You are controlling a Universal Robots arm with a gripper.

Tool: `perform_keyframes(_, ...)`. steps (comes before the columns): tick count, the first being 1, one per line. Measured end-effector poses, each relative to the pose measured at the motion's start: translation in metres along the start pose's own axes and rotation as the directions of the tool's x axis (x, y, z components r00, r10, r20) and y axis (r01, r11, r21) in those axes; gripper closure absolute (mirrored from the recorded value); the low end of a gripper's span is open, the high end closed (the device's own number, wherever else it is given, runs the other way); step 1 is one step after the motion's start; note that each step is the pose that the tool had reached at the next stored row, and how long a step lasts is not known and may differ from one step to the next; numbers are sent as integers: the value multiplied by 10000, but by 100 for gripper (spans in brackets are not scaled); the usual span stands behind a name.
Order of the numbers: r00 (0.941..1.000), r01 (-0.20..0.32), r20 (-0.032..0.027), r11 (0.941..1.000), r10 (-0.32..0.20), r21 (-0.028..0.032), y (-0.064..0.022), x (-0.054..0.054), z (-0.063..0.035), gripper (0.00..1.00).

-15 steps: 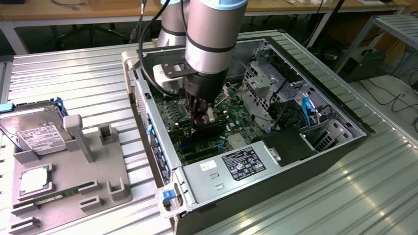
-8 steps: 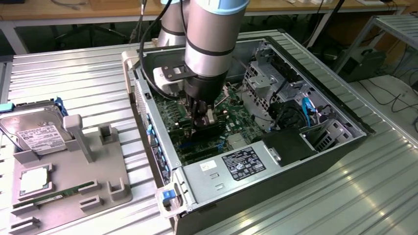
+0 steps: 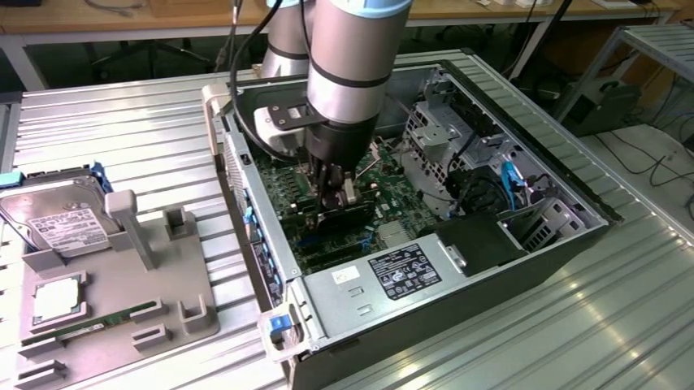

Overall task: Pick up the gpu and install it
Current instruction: 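Press down on the gpu until it lock into place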

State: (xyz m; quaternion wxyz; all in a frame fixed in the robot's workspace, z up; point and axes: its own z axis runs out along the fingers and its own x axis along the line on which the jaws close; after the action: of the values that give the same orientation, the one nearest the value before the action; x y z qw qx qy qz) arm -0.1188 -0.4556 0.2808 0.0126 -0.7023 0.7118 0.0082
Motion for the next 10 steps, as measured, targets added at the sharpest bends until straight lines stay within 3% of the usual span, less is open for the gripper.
perform_keyframes(4,10000,2,0,10000,-2,1,23,0,-16,89)
perform_keyframes(10,10000,13,1,10000,-13,-22,148,1,-16,89)
